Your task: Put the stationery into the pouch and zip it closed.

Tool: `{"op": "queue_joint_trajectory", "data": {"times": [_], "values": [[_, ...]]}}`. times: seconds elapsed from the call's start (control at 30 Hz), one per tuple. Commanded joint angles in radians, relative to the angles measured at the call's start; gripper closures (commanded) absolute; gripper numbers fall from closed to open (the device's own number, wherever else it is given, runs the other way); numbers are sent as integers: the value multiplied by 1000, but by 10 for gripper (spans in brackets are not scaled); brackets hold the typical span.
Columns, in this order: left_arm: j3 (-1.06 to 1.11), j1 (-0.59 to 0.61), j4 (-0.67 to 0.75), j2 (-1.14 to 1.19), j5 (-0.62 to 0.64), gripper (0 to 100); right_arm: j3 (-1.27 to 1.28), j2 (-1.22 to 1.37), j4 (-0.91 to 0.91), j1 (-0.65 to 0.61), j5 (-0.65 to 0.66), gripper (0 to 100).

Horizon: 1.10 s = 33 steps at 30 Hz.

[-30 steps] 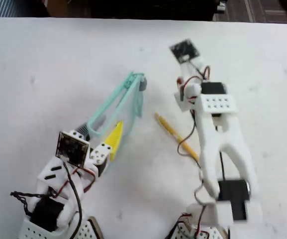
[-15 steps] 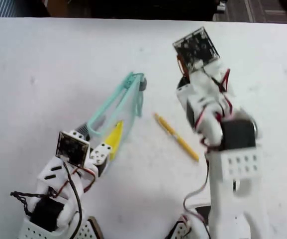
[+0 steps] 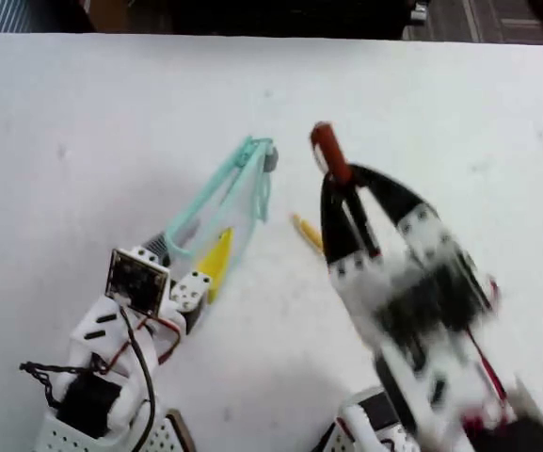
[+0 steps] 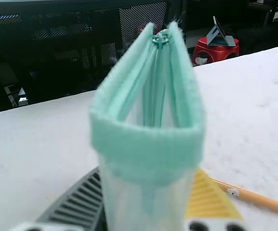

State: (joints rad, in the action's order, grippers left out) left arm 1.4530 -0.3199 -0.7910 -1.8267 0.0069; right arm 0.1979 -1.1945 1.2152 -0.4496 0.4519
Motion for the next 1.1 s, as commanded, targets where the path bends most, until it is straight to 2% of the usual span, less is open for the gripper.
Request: {"op": "queue_joint_trajectory", "data": {"times": [0.0, 0.37, 0.6, 0.67, 1.07], "values": [[-6, -19, -6, -4, -8, 832, -34, -45, -56, -36, 9, 981], [-8, -73, -9, -4, -9, 829, -26, -53, -263, -56, 0, 981], [-49, -74, -77, -4, -9, 774, -26, 33, -377, -364, 0, 981], [-64, -73, -95, -4, -9, 773, -26, 88, -400, -418, 0, 981], [-63, -64, -87, -4, -9, 774, -26, 317, -463, -444, -2, 981]]}}
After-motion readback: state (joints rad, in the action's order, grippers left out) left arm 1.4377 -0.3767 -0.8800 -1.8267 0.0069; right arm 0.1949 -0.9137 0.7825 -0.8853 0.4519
